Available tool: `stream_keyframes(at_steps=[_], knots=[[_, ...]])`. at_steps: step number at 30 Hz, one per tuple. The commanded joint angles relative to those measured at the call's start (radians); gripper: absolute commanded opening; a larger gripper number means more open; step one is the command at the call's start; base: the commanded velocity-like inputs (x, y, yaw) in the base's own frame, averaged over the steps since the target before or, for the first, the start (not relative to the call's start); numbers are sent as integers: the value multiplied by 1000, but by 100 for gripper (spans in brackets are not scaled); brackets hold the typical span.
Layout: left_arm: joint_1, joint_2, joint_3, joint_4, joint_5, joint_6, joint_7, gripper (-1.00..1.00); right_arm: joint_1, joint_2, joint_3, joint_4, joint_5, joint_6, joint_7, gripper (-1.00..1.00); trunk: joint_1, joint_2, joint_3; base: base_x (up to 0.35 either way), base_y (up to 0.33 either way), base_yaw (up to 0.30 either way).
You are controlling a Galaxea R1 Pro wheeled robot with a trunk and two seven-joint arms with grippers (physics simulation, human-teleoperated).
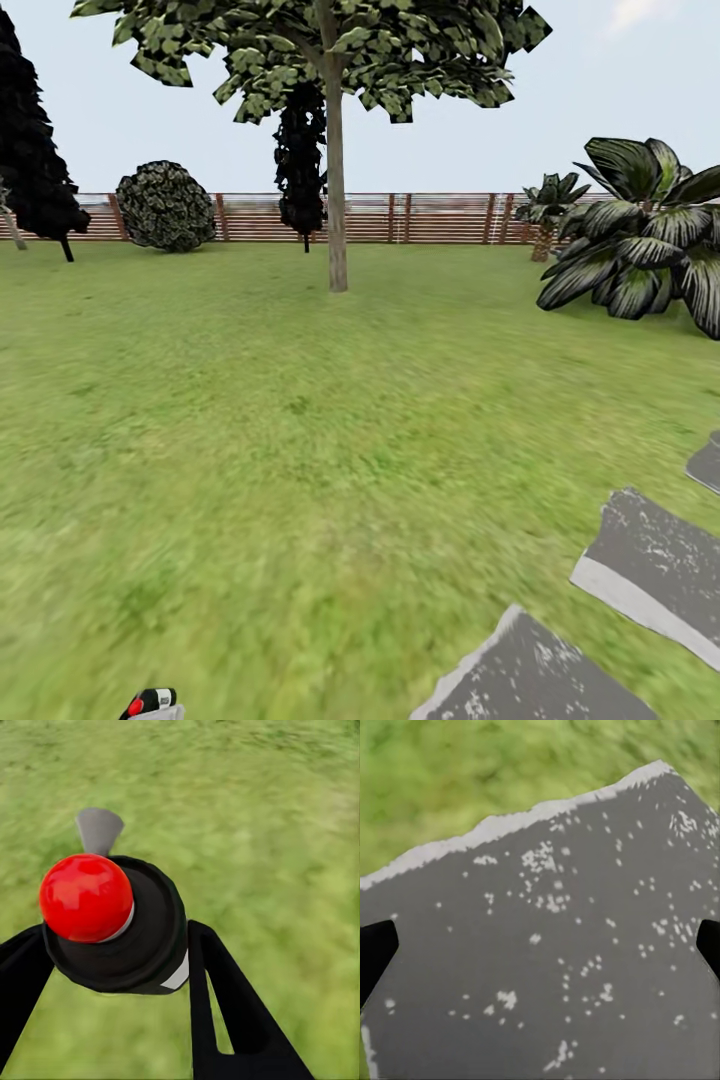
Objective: In the garden, pick up the pesticide atomizer on the floor and spray pesticide onto both trees until each tree trunk is fully covered.
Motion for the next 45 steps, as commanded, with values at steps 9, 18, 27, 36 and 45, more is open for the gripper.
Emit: stream_keyframes(at_steps=[9, 18, 27, 36, 45], knots=[[0, 0, -3, 0, 9, -3, -1, -100, -1, 0, 5, 1, 7, 0, -10, 100, 0, 0, -1, 341, 0, 0], [0, 0, -3, 0, 9, -3, -1, -100, -1, 0, 5, 1, 7, 0, -10, 100, 0, 0, -1, 341, 0, 0], [0, 0, -3, 0, 9, -4, -1, -100, -1, 0, 5, 1, 7, 0, -10, 100, 0, 0, -1, 341, 0, 0], [0, 0, -3, 0, 9, -3, -1, -100, -1, 0, 5, 1, 7, 0, -10, 100, 0, 0, -1, 341, 0, 0], [0, 0, -3, 0, 9, -4, -1, -100, -1, 0, 5, 1, 7, 0, -10, 100, 0, 0, -1, 341, 0, 0]])
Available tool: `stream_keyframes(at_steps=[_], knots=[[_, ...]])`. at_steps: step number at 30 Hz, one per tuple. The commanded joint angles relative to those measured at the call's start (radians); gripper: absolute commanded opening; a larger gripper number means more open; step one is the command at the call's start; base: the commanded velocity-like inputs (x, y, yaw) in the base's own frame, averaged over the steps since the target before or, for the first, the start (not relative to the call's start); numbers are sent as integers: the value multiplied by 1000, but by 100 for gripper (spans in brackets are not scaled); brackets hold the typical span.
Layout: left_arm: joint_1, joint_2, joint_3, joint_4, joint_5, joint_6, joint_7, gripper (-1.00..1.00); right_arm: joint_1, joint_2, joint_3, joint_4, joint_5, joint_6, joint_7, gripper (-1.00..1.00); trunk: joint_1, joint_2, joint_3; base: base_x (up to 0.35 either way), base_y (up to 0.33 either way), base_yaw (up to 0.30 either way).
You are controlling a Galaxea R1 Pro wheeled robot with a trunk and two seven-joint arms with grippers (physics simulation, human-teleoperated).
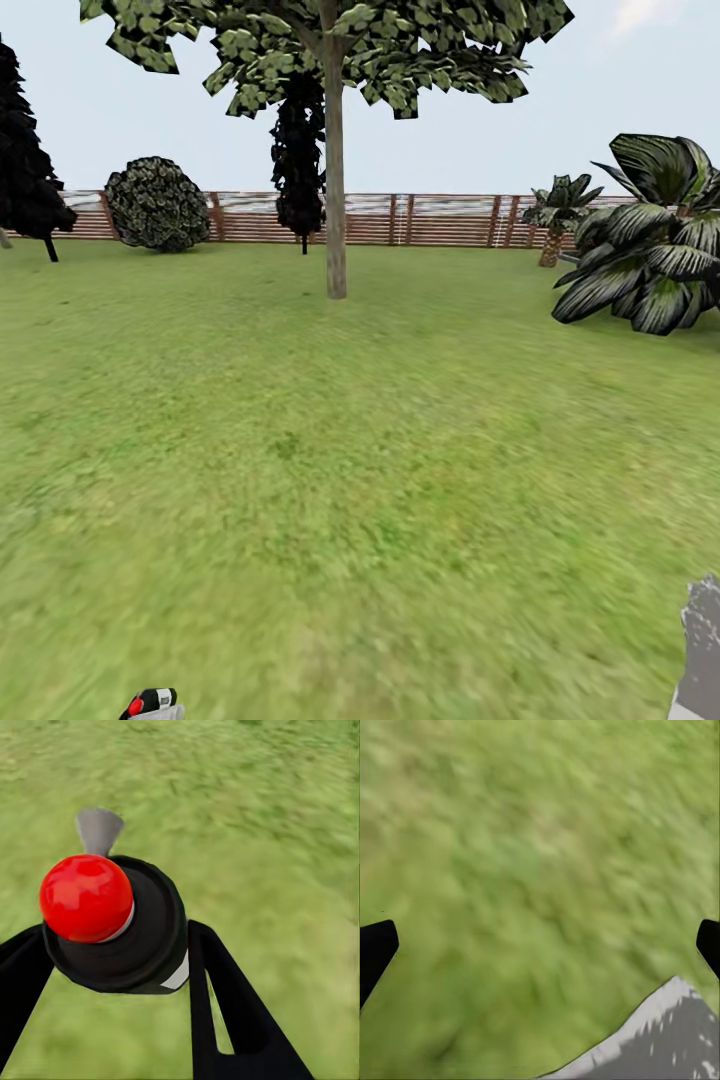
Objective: In the garden, pick up the pesticide atomizer on the floor and spray pesticide onto both trees until each tree trunk is fully covered.
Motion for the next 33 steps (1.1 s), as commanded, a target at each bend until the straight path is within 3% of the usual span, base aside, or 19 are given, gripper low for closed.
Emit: stream_keyframes(at_steps=[1, 33], knots=[[0, 0, -3, 0, 9, -4, -1, -100, -1, 0, 5, 1, 7, 0, -10, 100, 0, 0, -1, 341, 0, 0], [0, 1, -3, 0, 9, -3, -1, -100, -1, 0, 5, 1, 7, 0, -10, 100, 0, 0, -1, 341, 0, 0]])
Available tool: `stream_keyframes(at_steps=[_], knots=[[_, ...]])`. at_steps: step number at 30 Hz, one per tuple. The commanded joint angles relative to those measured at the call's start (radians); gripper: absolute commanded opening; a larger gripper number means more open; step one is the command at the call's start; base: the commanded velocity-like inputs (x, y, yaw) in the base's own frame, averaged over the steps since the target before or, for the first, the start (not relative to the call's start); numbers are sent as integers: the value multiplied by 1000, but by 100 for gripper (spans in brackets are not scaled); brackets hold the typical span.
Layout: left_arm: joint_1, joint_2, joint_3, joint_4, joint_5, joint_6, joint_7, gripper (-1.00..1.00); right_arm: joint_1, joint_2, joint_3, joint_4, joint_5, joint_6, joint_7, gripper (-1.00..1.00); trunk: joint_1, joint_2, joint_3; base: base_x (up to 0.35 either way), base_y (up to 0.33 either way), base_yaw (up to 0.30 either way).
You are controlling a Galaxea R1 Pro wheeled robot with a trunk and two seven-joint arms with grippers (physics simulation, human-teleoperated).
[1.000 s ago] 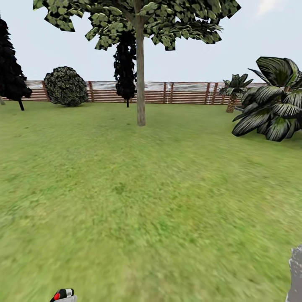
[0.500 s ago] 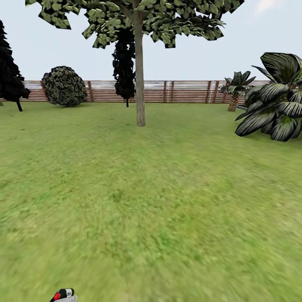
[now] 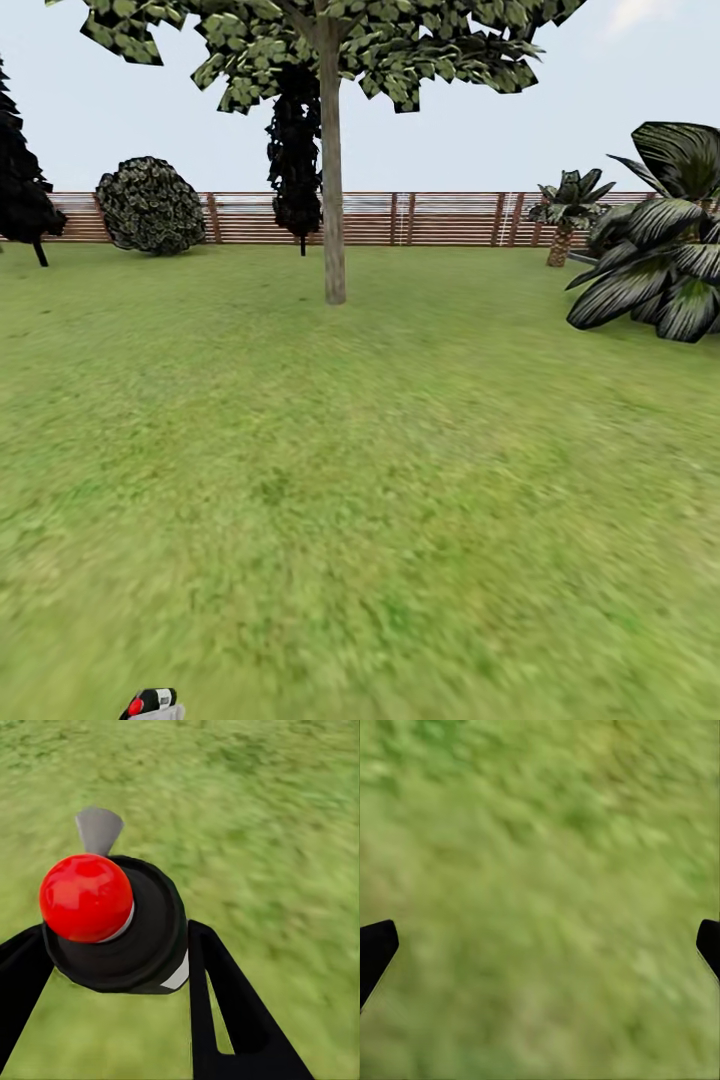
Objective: In the garden, pick up the pesticide atomizer on the floor and spray pesticide onto both trees until each tree trunk is fully covered.
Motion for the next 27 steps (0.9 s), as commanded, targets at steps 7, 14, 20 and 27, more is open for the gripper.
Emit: stream_keyframes(at_steps=[7, 14, 20, 27], knots=[[0, 0, -3, 0, 9, -3, -1, -100, 0, 0, 5, 1, 7, 0, -10, 100, 0, 0, -1, 341, 0, 0], [0, 0, -3, 0, 8, -3, -1, -100, -1, 0, 5, 1, 7, 0, -10, 100, 0, 0, -1, 341, 0, 0], [0, 0, -4, 0, 8, -3, -1, -100, -1, 0, 5, 1, 7, 0, -10, 100, 0, 0, -1, 341, 0, 0], [0, 0, -4, 0, 5, -3, -1, -100, -1, 0, 5, 1, 7, 0, -10, 100, 0, 0, -1, 341, 0, 0]])
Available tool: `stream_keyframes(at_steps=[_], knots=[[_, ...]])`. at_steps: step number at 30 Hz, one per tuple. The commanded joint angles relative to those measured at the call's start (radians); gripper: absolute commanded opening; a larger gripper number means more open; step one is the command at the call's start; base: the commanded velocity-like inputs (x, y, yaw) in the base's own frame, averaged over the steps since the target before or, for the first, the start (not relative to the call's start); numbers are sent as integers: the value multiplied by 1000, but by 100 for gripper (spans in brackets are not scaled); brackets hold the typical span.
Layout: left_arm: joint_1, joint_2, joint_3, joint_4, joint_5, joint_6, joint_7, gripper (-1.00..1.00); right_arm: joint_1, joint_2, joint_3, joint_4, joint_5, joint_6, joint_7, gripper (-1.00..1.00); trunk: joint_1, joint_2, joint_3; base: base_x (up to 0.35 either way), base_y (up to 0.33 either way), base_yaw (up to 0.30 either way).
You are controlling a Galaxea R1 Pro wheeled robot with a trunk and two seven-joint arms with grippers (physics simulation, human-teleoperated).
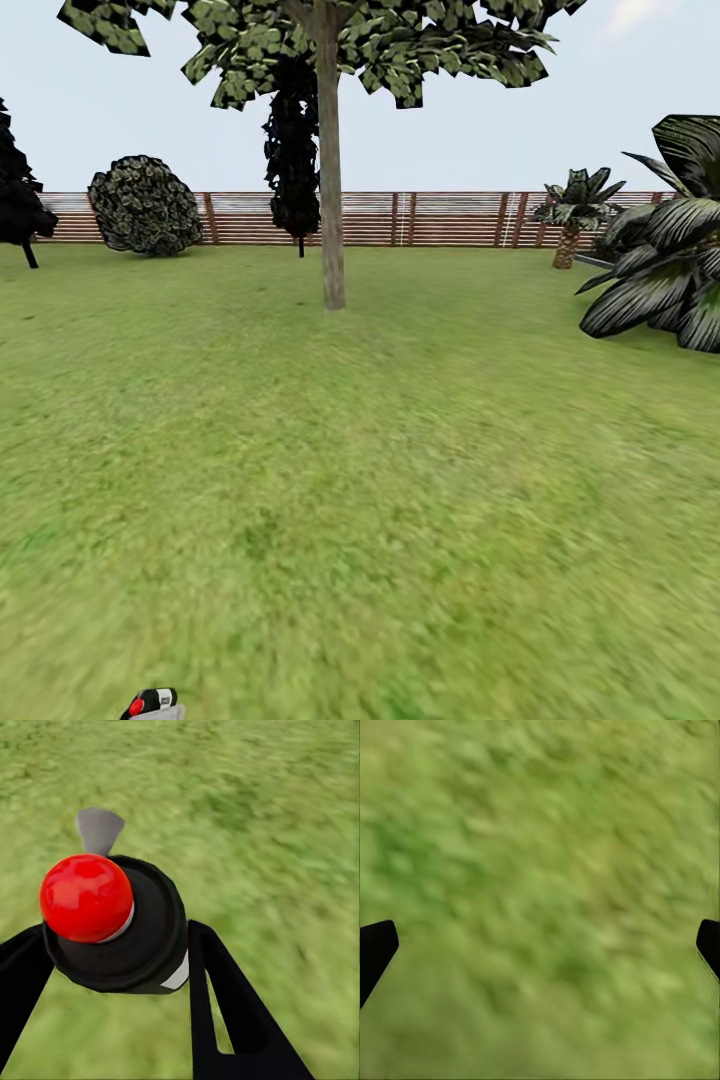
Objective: In the garden, pick up the pesticide atomizer on the floor and spray pesticide onto both trees until each tree trunk is fully covered.
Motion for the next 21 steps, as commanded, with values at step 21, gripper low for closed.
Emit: stream_keyframes(at_steps=[21], knots=[[-1, 0, -3, 0, 6, -3, -1, -100, -1, 0, 5, 1, 6, 0, -10, 100, 0, 0, -1, 341, 0, 0]])
